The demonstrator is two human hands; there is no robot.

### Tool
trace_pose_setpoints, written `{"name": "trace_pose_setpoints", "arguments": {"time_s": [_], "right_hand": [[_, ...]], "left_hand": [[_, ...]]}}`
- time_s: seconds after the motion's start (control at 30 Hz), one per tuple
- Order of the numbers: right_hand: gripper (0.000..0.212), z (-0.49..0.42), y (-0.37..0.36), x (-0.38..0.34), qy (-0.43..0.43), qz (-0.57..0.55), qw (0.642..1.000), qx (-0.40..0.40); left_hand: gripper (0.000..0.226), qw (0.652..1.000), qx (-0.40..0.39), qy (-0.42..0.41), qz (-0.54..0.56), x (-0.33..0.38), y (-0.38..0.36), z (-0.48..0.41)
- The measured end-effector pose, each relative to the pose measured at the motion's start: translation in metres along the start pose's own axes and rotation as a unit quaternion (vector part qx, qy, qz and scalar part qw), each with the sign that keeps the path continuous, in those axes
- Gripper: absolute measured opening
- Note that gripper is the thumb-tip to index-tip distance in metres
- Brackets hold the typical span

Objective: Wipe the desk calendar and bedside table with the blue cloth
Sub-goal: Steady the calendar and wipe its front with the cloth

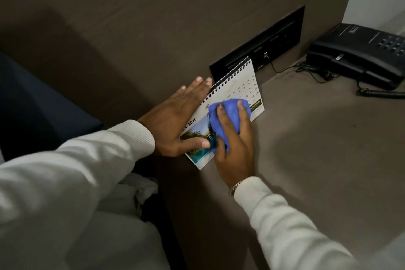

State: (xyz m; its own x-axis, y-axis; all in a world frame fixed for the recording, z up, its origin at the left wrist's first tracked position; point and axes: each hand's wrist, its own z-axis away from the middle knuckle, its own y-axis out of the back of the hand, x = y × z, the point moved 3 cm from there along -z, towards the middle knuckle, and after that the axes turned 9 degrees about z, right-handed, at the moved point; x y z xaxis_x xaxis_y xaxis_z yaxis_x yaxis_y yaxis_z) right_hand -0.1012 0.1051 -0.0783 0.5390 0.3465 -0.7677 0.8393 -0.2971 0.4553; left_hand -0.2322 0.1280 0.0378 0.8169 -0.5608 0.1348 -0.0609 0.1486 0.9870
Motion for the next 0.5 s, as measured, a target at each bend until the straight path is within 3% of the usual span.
{"name": "trace_pose_setpoints", "arguments": {"time_s": [0.1,0.23,0.5], "right_hand": [[0.073,-0.008,0.003,-0.002,-0.002,-0.031,0.999,0.03],[0.06,-0.041,0.009,-0.002,-0.069,-0.055,0.991,0.105],[0.08,0.012,-0.012,-0.007,0.004,-0.016,1.0,0.022]], "left_hand": [[0.109,1.0,0.007,-0.008,-0.002,0.001,0.0,0.0],[0.11,1.0,0.003,-0.001,0.001,0.001,0.0,-0.001],[0.108,1.0,0.004,-0.013,0.003,0.001,0.0,0.0]]}}
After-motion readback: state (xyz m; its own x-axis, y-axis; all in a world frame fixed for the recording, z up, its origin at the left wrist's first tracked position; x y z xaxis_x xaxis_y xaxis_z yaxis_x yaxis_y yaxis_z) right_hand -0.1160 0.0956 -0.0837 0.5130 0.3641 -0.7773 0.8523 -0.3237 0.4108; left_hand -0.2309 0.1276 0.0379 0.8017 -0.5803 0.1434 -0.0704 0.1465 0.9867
